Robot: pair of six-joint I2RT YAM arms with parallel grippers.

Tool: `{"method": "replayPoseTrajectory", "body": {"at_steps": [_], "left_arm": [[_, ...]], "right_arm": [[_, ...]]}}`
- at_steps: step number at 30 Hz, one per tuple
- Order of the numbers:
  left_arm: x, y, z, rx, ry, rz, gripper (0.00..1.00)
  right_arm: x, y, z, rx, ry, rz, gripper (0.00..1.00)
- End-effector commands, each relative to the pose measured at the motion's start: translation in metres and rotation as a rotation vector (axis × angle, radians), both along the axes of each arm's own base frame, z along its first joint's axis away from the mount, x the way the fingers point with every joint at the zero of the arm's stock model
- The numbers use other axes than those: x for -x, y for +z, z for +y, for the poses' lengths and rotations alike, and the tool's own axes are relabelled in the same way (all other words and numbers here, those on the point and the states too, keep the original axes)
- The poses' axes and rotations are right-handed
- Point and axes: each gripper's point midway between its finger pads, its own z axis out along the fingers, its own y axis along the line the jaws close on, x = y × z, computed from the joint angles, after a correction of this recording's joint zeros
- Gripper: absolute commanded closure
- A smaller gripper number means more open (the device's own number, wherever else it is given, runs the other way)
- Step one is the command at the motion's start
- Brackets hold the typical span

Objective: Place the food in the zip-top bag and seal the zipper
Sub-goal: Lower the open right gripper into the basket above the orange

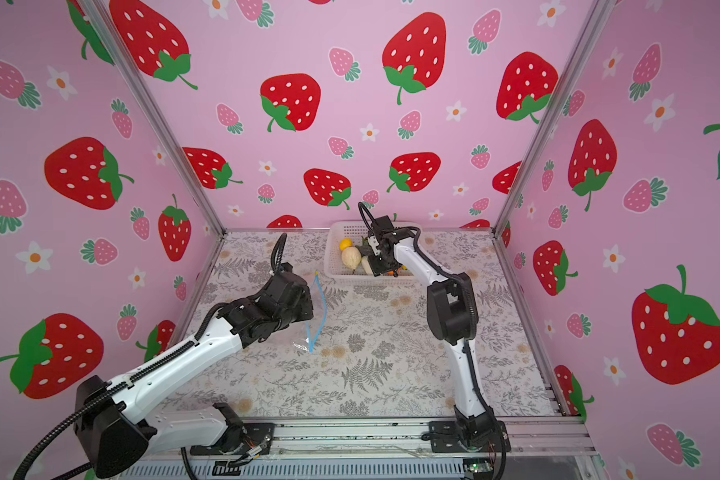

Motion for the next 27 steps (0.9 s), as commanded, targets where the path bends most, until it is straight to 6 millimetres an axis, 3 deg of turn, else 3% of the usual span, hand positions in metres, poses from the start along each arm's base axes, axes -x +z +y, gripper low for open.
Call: {"method": "replayPoseTrajectory", "body": {"at_steps": [1, 27], "left_arm": [[0.001, -0.002, 0.005, 0.005, 0.027, 0.000, 1.00], [0.006, -0.006, 0.008, 0.010, 0.031, 0.007, 1.00]], "right_arm": [[0.012, 0.005, -0.001, -0.005, 0.028, 0.011, 0.47], [0.049, -0.011, -0.010, -0.052, -0.021, 0.065, 0.51]]}}
